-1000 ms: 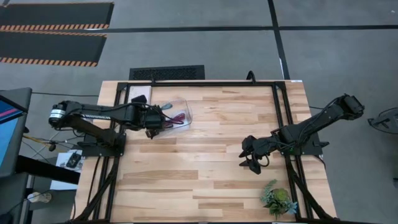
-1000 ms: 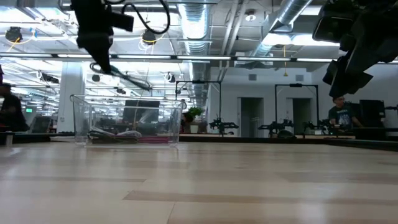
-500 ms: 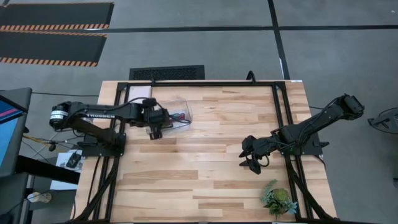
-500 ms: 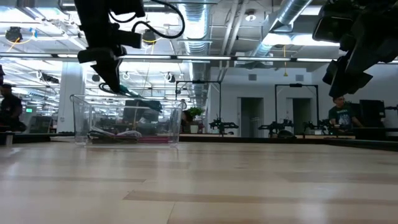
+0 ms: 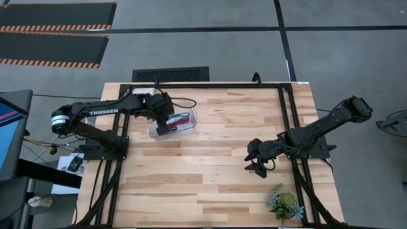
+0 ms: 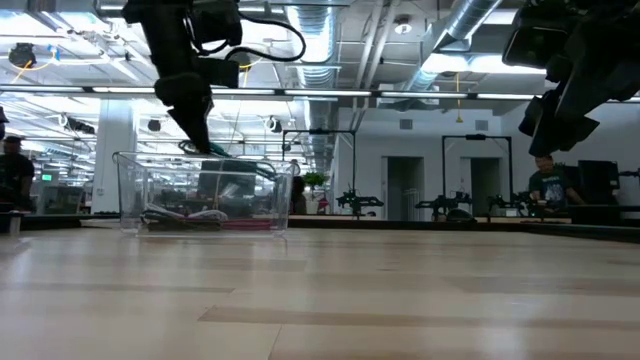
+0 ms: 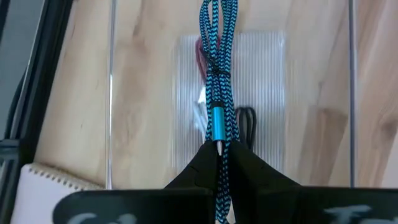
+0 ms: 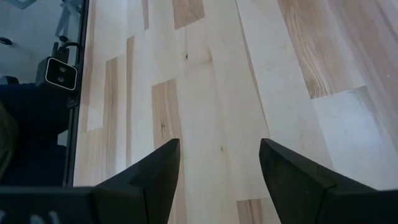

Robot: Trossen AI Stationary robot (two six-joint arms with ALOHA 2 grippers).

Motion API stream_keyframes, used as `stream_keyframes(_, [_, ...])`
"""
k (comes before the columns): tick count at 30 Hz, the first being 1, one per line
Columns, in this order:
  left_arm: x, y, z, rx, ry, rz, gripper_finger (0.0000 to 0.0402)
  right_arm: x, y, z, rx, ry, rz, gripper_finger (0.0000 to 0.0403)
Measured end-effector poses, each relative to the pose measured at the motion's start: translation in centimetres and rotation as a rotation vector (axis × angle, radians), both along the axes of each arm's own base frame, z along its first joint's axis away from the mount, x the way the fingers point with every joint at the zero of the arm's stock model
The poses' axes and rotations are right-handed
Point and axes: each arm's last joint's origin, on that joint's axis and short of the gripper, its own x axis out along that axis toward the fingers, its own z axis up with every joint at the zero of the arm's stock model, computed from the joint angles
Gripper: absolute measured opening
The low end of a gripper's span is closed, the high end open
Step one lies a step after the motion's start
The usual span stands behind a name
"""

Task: Pick and place USB-C Cables
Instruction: Put the blue usb cable into the transparent bin

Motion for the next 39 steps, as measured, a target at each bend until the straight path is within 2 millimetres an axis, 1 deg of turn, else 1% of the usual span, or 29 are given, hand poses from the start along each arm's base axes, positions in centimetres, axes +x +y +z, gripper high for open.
stream_keyframes(8, [-0.1,1.3,0.1,-0.035,-0.054,0.024,0.0,0.0,0.0,0.0,0.001,0.001,-0.001,0.0244])
stream_keyframes(12, [-0.5,1.5,-0.5,-0.058,-0.037,0.041,0.0,0.0,0.0,0.0,0.001,0.0,-0.001,0.0244])
stream_keyframes(14, [-0.7,1.5,-1.0,-0.076,-0.031,0.045,0.0,0.0,0.0,0.0,0.001,0.001,-0.001,0.0244])
stream_keyframes(19, [-1.6,1.1,-3.1,-0.118,0.032,0.052,0.0,0.0,0.0,0.0,0.002,0.001,-0.001,0.0244])
stream_keyframes(22, [-1.9,0.9,-3.9,-0.129,0.052,0.059,0.0,0.0,-0.1,0.0,0.001,0.001,-0.006,0.0244])
stream_keyframes(27, [-1.9,0.9,-3.9,-0.129,0.043,0.058,0.0,0.1,-0.1,0.0,0.002,0.001,-0.009,0.0244])
stream_keyframes(35, [-0.9,1.1,-3.5,-0.158,-0.077,0.021,0.0,0.1,-0.1,0.0,0.002,0.001,-0.008,0.0244])
stream_keyframes(39, [-0.9,1.1,-3.5,-0.158,-0.077,0.021,0.0,0.1,-0.1,0.0,0.001,0.001,-0.008,0.0244])
